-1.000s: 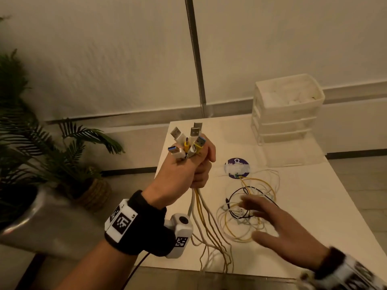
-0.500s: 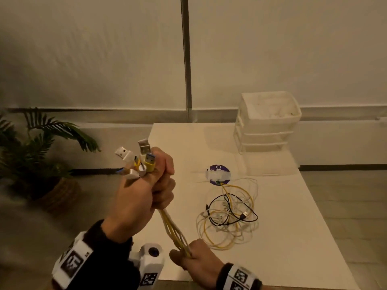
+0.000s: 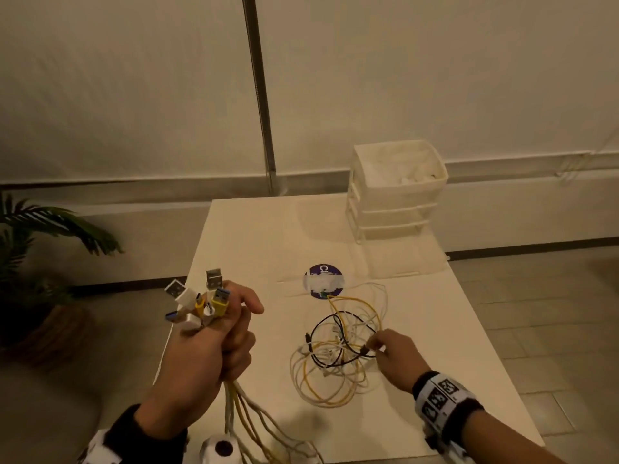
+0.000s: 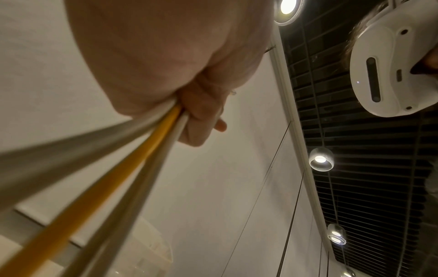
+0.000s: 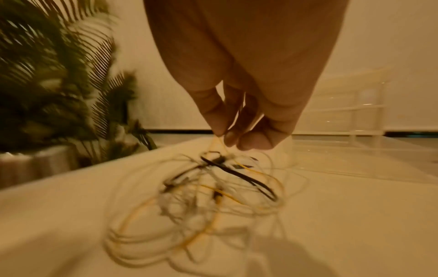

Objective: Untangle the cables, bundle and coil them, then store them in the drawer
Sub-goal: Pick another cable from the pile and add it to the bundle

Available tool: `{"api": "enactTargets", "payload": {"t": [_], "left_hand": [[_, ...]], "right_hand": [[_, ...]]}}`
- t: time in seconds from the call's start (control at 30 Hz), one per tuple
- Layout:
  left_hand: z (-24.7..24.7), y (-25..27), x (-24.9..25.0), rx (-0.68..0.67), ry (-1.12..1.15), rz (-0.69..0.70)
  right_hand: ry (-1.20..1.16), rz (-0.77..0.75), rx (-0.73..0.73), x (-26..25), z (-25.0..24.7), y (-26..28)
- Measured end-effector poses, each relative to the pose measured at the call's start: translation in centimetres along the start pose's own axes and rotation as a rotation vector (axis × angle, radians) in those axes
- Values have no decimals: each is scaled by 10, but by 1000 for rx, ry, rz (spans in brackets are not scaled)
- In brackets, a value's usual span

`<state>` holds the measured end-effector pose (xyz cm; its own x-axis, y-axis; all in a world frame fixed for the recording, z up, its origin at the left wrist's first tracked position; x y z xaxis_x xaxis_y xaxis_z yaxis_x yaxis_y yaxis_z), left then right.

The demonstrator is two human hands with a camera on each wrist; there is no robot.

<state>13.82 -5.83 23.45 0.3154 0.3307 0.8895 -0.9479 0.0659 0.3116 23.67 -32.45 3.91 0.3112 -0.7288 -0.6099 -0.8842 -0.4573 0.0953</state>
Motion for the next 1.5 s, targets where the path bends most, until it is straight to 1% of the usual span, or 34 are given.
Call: {"api": "enactTargets", "payload": {"t": [0.03, 0.1, 0.13, 0.2, 0.33, 0.4, 0.47, 0.53, 0.63, 0.7, 0.77, 0.8, 0.9, 0.97, 1.03, 1.1, 1.13, 1.17, 1.23, 1.3, 1.37, 1.4, 1.5], "left_hand": [[1, -2, -2, 11, 1, -10], [5, -6, -4, 18, -3, -25], [6, -7, -4, 22, -7, -28], [9, -10, -3, 35, -9, -26], [11, -15, 1, 71, -16, -25], [10, -17, 2, 89, -11, -17], [10, -19, 1, 116, -10, -17], [11, -23, 1, 129, -11, -17], [16, -28, 4, 120, -18, 2], [19, -31, 4, 105, -14, 22], [22, -34, 5, 93, -9, 44], [23, -36, 5, 92, -10, 48], [28, -40, 5, 81, -20, 47], [30, -42, 5, 74, -24, 50], [30, -42, 5, 77, -32, 50], [31, -42, 5, 86, -33, 48], [30, -42, 4, 94, -31, 46], [30, -41, 4, 106, -29, 42], [28, -41, 3, 128, -29, 32], [28, -40, 4, 134, -27, 35], [28, -39, 4, 138, -25, 38], [28, -39, 4, 135, -26, 36], [28, -40, 3, 121, -27, 35]], "right_hand": [[53, 31, -6, 16, 1, -6], [157, 40, -139, 34, 15, -14], [192, 31, -204, 38, 23, -17], [195, 26, -274, 38, 35, -20], [121, -3, -228, 32, 37, -24], [191, -38, -217, 30, 35, -24], [296, -89, -236, 25, 38, -23], [300, -124, -222, 22, 38, -25], [121, -119, -166, 25, 35, -28], [7, -95, -184, 29, 32, -29], [-26, -97, -220, 30, 29, -32], [-39, -87, -212, 31, 27, -33], [-122, -20, -141, 36, 25, -38], [-168, -1, -116, 37, 26, -38], [-97, -32, -86, 38, 24, -35], [89, -137, 11, 36, 16, -30], [147, -188, 59, 34, 12, -26], [190, -204, 91, 32, 8, -23], [180, -153, 102, 32, 6, -17], [84, -121, 35, 34, 16, -11], [85, -166, 27, 29, 23, -8], [73, -164, 24, 29, 29, -7], [73, -131, -54, 31, 45, -10]]}}
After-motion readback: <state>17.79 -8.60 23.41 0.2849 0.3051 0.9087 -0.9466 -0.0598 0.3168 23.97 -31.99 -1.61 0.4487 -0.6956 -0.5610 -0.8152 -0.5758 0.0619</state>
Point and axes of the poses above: each hand's wrist, its own y-axis away from the middle knuckle, its own z-axis out of the palm, x = y × z, the point moved 6 cm from there along -y, towards the middle knuckle, and after that the axes turned 15 degrees about -z, right-handed, at the moved point
